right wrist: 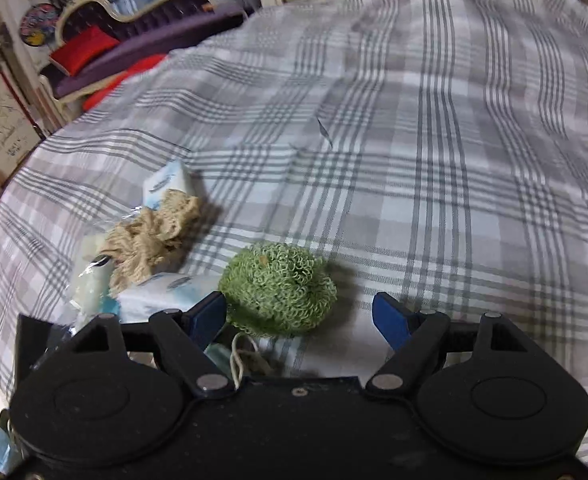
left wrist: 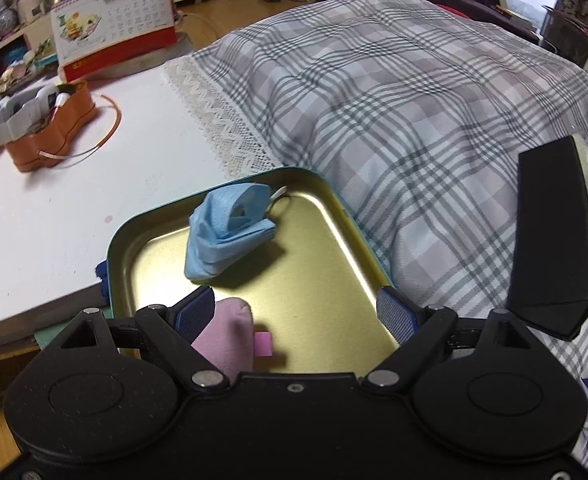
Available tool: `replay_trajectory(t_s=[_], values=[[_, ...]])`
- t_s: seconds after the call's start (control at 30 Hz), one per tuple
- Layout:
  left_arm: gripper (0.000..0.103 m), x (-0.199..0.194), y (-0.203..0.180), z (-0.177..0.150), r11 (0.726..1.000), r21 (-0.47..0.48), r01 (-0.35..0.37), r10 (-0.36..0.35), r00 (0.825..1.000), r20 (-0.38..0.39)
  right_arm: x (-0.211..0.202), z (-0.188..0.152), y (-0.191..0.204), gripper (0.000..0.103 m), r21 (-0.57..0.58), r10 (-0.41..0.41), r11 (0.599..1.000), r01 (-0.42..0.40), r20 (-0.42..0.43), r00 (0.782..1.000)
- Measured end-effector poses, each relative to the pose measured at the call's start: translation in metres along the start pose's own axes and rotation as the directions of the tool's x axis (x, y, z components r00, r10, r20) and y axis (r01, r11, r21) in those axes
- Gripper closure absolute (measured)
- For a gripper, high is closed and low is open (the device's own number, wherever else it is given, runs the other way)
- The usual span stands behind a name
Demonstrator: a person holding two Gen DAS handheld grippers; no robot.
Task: Organize soft objects
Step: 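Move both tools away from the tray toward the pile on the bedspread, then grasp the green fuzzy scrunchie with the right tool while the left tool reaches the beige lace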
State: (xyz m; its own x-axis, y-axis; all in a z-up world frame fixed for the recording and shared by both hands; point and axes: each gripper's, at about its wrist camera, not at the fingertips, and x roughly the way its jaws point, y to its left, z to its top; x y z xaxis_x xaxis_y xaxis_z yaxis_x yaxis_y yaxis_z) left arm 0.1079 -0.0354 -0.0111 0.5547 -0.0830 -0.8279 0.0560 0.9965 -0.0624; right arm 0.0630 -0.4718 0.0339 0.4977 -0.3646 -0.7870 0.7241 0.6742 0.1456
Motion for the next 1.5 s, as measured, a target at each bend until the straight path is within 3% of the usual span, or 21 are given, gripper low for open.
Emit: replay_trajectory(t_s=[0.17, 0.3, 0.4, 0.47, 0.63, 0.8, 0.93, 1.07, 1.33, 1.5], values=[[0.018, -0.014, -0.025, 0.004, 0.995, 0.095, -0.016, 0.013, 0.999, 0.031, 0.018, 0.003, 0.0, 0.025, 0.025, 0.046, 0.999, -0.045, -0.046, 0.998], [0.018, -0.032, -0.05, 0.02, 0.991, 0.131, 0.01, -0.019, 0.998, 0.063, 0.022, -0.003, -0.002, 0.025, 0.01, 0.09, 0.996, -0.09, -0.056, 0.994], [0.017, -0.046, -0.077, 0.038, 0.985, 0.165, 0.055, -0.07, 0.993, 0.09, 0.02, -0.003, -0.001, 0.027, -0.011, 0.095, 0.995, -0.095, -0.02, 0.995], [0.016, -0.053, -0.098, 0.048, 0.976, 0.202, 0.081, -0.103, 0.989, 0.105, 0.016, 0.0, 0.0, 0.045, -0.019, 0.131, 0.991, -0.131, -0.006, 0.991], [0.013, -0.063, -0.16, 0.07, 0.942, 0.306, 0.14, -0.182, 0.976, 0.115, 0.002, 0.002, -0.007, 0.047, -0.024, 0.103, 0.995, -0.101, 0.077, 0.992], [0.013, -0.058, -0.225, 0.086, 0.896, 0.383, 0.226, -0.265, 0.963, 0.053, -0.009, 0.006, -0.025, 0.047, 0.042, 0.048, 0.998, -0.056, 0.181, 0.982], [0.013, -0.046, -0.272, 0.094, 0.868, 0.436, 0.237, -0.273, 0.962, 0.021, -0.011, 0.005, -0.031, 0.047, 0.059, -0.011, 0.998, -0.001, 0.203, 0.979], [0.013, -0.024, -0.308, 0.099, 0.859, 0.447, 0.25, -0.266, 0.964, -0.029, -0.006, 0.006, -0.036, 0.047, 0.075, -0.009, 0.997, -0.005, 0.187, 0.982], [0.013, 0.019, -0.341, 0.102, 0.871, 0.422, 0.251, -0.225, 0.968, -0.112, -0.001, 0.003, -0.042, 0.047, 0.102, -0.032, 0.995, 0.013, 0.187, 0.982], [0.013, 0.033, -0.359, 0.095, 0.856, 0.462, 0.23, -0.197, 0.973, -0.12, 0.003, 0.003, -0.044, 0.047, 0.117, -0.035, 0.993, 0.015, 0.178, 0.983]])
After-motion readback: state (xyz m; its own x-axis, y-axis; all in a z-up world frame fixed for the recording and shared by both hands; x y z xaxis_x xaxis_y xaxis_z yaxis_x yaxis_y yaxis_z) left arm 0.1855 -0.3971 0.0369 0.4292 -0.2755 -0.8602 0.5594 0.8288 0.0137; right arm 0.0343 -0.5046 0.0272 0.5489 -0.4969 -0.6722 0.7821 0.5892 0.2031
